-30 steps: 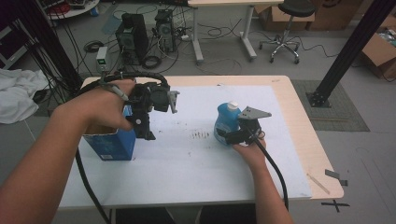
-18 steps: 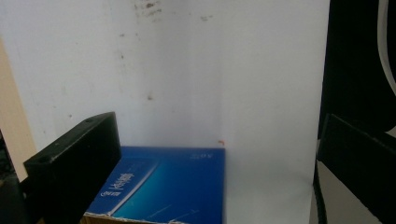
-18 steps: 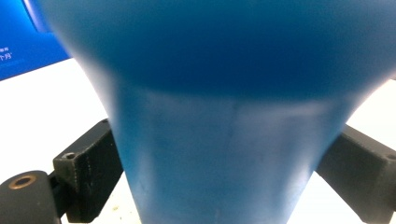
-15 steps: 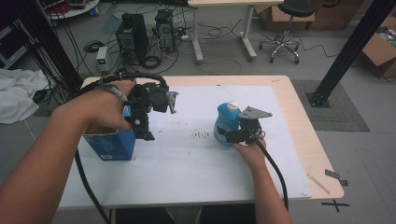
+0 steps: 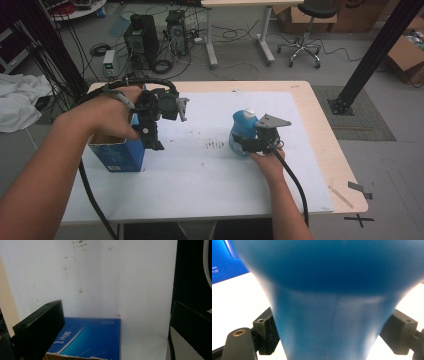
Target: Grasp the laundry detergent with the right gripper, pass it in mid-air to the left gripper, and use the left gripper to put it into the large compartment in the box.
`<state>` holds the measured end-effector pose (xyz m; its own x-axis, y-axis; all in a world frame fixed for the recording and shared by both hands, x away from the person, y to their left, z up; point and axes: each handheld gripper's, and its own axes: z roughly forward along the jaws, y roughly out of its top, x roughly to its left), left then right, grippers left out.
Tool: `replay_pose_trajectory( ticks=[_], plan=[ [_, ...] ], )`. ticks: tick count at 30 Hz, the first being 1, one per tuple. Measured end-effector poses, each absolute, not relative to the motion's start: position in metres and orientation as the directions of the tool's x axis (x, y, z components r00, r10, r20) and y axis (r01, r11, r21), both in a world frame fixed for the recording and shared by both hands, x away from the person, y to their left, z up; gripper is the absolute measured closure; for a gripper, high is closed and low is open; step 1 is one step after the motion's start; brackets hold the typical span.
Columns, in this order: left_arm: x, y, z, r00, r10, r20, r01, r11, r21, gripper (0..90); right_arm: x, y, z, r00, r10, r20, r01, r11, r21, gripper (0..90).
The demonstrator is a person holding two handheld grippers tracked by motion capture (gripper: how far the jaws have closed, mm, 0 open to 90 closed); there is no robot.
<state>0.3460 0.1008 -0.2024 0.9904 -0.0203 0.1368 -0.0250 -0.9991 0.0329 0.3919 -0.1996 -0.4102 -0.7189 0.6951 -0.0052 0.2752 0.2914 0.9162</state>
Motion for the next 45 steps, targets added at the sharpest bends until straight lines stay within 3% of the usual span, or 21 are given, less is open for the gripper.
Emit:
replay_pose_trajectory(
  ticks=[24,45],
  plan=[
    [0.3463,0.1011,-0.2031,0.99,-0.018,0.141,-0.023,-0.999,0.031,0.1,0.3871,-0.2008,-0.413,-0.732,0.681,-0.029,0.236,0.293,0.927,35.1],
    [0.3483,0.1028,-0.2048,0.99,-0.014,0.143,-0.019,-0.999,0.032,0.2,0.3876,-0.201,-0.4151,-0.733,0.68,-0.022,0.229,0.278,0.933,44.2]
  ],
)
